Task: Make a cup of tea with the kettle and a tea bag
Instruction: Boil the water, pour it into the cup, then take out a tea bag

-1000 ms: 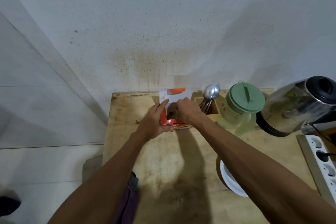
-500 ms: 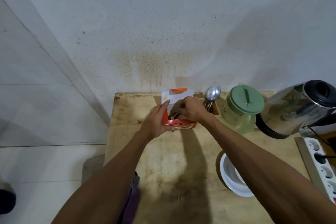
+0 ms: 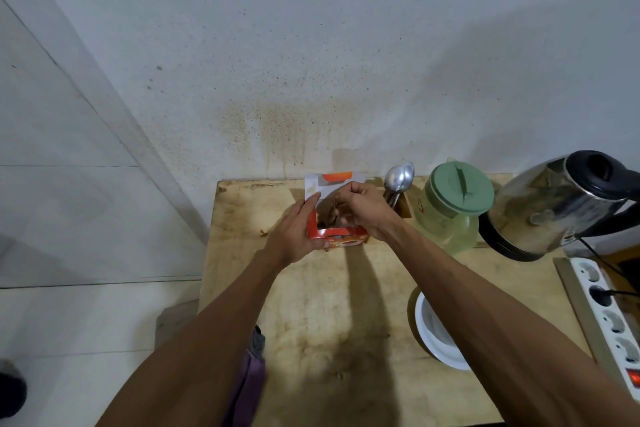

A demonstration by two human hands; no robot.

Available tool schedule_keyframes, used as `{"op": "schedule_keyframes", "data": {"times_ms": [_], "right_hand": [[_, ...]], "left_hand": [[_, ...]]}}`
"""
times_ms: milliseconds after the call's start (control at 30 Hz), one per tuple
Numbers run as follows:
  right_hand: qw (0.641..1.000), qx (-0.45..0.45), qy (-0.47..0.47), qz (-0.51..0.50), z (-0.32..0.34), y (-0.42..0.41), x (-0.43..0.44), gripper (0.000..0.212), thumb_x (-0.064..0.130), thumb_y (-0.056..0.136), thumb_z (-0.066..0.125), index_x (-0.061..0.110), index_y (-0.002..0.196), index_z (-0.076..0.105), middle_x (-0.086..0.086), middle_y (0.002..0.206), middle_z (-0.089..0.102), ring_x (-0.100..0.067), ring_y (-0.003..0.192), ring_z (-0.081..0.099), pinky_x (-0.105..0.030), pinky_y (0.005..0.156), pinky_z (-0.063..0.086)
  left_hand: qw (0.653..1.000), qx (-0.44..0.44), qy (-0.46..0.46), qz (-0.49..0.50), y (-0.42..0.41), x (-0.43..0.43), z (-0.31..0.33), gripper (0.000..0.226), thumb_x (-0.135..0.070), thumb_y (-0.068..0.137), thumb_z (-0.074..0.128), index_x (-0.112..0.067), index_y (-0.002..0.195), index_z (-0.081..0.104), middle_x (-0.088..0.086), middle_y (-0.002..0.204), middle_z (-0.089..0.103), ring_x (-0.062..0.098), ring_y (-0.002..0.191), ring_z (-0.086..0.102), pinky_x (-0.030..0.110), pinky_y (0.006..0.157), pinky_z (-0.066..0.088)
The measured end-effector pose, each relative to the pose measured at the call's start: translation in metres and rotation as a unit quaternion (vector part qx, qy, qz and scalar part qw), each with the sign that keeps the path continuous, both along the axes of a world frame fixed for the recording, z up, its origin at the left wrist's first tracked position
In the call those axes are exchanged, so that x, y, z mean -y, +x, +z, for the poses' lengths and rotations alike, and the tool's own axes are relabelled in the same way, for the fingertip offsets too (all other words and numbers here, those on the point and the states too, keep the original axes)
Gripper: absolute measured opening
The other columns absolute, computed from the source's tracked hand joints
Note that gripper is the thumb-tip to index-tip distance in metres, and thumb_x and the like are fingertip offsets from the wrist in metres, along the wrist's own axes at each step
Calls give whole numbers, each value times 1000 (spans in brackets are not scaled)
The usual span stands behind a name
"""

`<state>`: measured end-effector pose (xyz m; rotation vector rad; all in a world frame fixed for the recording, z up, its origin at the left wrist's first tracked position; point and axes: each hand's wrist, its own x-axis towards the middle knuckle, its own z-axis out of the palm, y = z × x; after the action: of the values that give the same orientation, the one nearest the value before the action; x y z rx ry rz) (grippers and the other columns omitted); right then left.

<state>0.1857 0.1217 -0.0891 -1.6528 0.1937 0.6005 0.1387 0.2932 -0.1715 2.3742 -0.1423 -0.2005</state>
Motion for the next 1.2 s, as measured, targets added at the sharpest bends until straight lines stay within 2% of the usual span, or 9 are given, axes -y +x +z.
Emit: {"op": "schedule_keyframes", "data": {"times_ms": [67,267,433,633,833,967,1033,1133,1200], "right_hand": [[999,-18,25,-22,0,-2,-2,7,-2,86,60,1,89,65,-15,73,69,-19,62,60,-27,54,51],[998,-15,33,-42,2,-5,-5,8,-1,86,62,0,92,67,-13,83,75,-21,75,72,-32,63,59],[997,-33,47,-52,-2,-4,-8,8,0,80,65,4,86,69,-20,93,74,-33,92,73,-46,81,62],[995,-38,59,-67,4,-9,-8,11,-1,82,59,8,86,64,-12,80,72,-23,75,63,-29,65,47],[993,-54,68,-85,5,-9,-8,16,0,83,56,10,94,64,-10,82,74,-22,73,70,-33,70,48],[991,-41,101,-76,13,-11,-6,21,-2,90,51,10,83,68,-6,71,67,-16,55,58,-33,62,44],[989,-36,132,-59,19,-14,-5,29,-2,92,50,10,78,73,-8,68,59,-15,51,48,-31,55,40],[993,-16,115,-33,32,-17,0,24,-3,91,49,5,76,67,-10,66,57,-12,44,41,-23,40,35],[997,14,75,-33,41,-15,3,16,-1,90,51,6,79,61,-9,70,62,-11,42,41,-21,36,33]], "left_hand": [[1000,-9,-2,3,0,1,1,109,-53,69,80,-30,153,15,5,152,36,27,137,39,51,109,39],[1000,-22,-2,2,-2,3,6,107,-52,71,78,-30,154,13,6,154,33,28,139,36,53,109,39],[1000,-27,-3,3,-2,4,8,107,-49,72,79,-29,154,13,7,155,32,29,140,35,53,111,37],[999,-33,0,0,-3,6,12,106,-50,73,78,-27,154,13,7,155,31,28,140,34,51,112,36],[999,-34,-8,7,-3,7,15,102,-50,71,79,-28,152,19,5,152,35,26,138,37,50,110,38],[999,-24,-19,37,-7,9,19,86,-50,66,83,-22,129,31,3,123,54,26,109,58,45,85,52],[998,-10,-34,54,-9,11,24,82,-43,67,85,-15,120,28,0,107,52,24,95,60,38,72,50],[997,6,-27,74,-10,14,37,87,-34,70,85,-6,128,25,2,113,46,21,99,53,32,74,41],[996,5,-28,81,-10,15,46,102,-39,69,85,-8,138,16,10,128,49,27,112,54,35,81,44]]}}
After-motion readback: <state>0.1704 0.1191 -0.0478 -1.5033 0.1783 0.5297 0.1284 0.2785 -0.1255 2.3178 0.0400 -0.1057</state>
